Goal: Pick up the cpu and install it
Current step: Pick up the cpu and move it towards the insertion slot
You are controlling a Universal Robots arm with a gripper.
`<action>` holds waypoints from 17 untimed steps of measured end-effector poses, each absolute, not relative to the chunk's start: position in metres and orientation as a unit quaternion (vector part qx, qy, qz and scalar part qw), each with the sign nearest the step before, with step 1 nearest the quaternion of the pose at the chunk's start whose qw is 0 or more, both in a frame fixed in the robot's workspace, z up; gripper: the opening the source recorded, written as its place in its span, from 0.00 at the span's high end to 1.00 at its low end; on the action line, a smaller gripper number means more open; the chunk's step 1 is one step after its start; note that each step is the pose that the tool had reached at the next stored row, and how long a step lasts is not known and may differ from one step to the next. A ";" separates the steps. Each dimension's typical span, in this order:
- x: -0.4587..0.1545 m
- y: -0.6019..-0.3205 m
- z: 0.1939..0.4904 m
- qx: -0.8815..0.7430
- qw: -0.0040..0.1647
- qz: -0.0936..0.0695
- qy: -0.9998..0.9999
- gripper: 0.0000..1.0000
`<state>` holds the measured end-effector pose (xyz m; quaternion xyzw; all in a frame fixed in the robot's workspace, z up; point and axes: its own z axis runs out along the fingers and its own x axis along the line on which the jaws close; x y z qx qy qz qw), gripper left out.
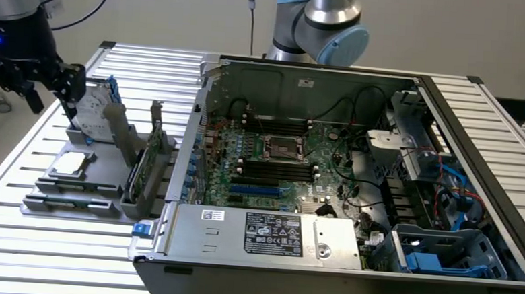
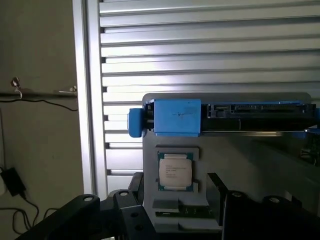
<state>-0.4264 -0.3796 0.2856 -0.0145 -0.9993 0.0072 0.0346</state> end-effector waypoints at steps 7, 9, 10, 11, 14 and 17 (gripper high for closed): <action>-0.426 -0.385 0.273 -0.015 0.035 0.007 -0.999 0.38; -0.426 -0.389 0.269 -0.015 0.034 0.007 -0.999 0.38; -0.426 -0.391 0.268 -0.015 0.034 0.007 -0.999 0.38; -0.426 -0.393 0.266 -0.015 0.034 0.007 -0.999 0.38; -0.426 -0.398 0.260 -0.015 0.034 0.007 -0.999 0.38; -0.426 -0.403 0.255 -0.015 0.033 0.007 -0.999 0.38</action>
